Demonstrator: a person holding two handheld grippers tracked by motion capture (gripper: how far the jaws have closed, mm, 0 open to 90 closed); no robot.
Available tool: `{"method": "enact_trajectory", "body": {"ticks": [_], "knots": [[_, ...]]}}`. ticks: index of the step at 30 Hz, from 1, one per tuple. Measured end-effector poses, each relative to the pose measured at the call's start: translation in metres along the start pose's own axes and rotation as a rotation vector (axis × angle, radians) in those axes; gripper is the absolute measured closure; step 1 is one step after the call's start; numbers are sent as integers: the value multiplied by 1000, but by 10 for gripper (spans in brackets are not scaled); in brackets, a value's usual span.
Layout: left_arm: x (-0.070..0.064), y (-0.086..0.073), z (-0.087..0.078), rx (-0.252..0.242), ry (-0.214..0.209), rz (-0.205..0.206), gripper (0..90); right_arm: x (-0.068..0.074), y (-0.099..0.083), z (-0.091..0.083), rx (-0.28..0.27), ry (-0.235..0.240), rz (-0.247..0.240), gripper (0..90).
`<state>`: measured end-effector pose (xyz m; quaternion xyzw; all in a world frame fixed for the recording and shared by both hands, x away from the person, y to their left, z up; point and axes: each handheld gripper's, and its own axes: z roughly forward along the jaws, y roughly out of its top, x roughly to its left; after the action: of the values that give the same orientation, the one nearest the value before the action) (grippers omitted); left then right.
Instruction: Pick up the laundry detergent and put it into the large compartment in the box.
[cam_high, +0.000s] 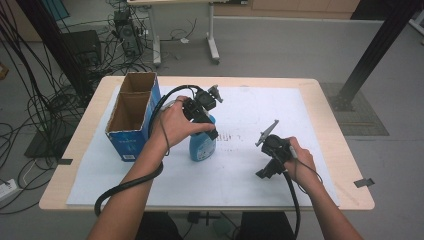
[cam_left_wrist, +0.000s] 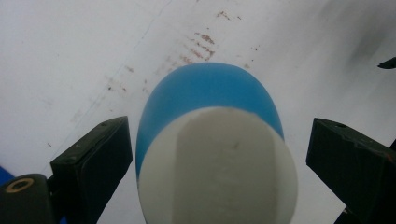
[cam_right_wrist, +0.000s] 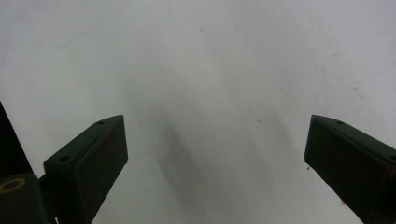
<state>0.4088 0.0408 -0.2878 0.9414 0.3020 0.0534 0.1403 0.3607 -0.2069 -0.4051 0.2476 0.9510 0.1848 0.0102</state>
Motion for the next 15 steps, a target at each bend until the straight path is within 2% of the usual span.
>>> {"method": "enact_trajectory", "body": {"ticks": [15], "knots": [[0, -1, -1, 3, -4, 0, 67, 1, 1, -1, 0, -2, -5, 58]]}}
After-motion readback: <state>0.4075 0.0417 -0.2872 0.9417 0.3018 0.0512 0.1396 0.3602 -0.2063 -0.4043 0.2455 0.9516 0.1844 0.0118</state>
